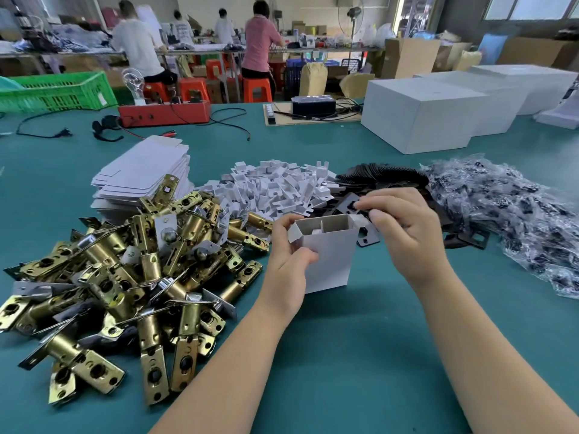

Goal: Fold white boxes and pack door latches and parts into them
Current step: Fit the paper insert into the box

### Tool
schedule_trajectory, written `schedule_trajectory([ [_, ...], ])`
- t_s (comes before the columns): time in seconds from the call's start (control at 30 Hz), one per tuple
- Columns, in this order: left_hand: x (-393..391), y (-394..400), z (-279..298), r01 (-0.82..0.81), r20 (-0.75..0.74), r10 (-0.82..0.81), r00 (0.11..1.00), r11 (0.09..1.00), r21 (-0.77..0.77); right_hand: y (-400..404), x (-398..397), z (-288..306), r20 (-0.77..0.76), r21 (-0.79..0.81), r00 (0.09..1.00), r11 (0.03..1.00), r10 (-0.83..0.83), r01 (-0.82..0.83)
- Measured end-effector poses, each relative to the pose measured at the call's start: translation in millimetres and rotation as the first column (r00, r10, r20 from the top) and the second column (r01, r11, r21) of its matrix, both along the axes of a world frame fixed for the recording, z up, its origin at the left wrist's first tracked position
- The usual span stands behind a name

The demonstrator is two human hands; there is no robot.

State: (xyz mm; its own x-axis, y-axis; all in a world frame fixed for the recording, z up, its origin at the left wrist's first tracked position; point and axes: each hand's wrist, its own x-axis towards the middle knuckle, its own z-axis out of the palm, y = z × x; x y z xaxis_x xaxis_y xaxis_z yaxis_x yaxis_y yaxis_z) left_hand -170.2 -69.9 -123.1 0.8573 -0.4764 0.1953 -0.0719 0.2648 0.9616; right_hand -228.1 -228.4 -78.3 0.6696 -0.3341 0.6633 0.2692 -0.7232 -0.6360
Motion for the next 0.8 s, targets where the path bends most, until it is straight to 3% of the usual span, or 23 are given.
schedule_trajectory([
  [0.17, 0.8, -3.4, -2.2, 0.025, 0.029, -0.024, 0.999, 0.999, -0.039, 27.6, 7.0, 3.5, -0.014, -0.441, 0.997, 0.894, 0.081, -0.079],
  [0.3, -0.3, -2.9, -3.2, 0.047, 0.041, -0.044, 0.998, 0.996, -0.073, 33.5, 6.9, -5.6, 0.02, -0.483, 0.998, 0.875, 0.06, -0.043],
  [0.4, -1.1, -4.5, -1.7, 0.092, 0.065, -0.086, 0.994, 0.992, -0.09, 38.8, 7.7, -5.7, -0.046, -0.491, 0.997, 0.868, 0.062, -0.077],
  [0.53, 0.1, -5.4, -1.6, 0.084, 0.052, -0.081, 0.995, 0.995, -0.06, 49.2, 9.5, 5.2, -0.069, -0.452, 0.992, 0.89, -0.102, 0.06],
  [0.63, 2.4, -4.3, -3.9, 0.078, 0.049, -0.078, 0.996, 0.997, 0.012, 50.7, 7.6, 21.8, -0.133, -0.531, 0.959, 0.835, -0.248, 0.143],
  [0.7, 4.5, -3.2, -5.2, 0.089, 0.06, -0.091, 0.994, 0.995, 0.038, 54.3, 3.8, 30.8, -0.244, -0.626, 0.919, 0.774, -0.31, 0.095],
  [0.8, 6.2, -2.4, -4.7, 0.103, 0.072, -0.106, 0.992, 0.994, 0.046, 57.5, 0.1, 41.4, -0.428, -0.626, 0.857, 0.778, -0.286, -0.053],
])
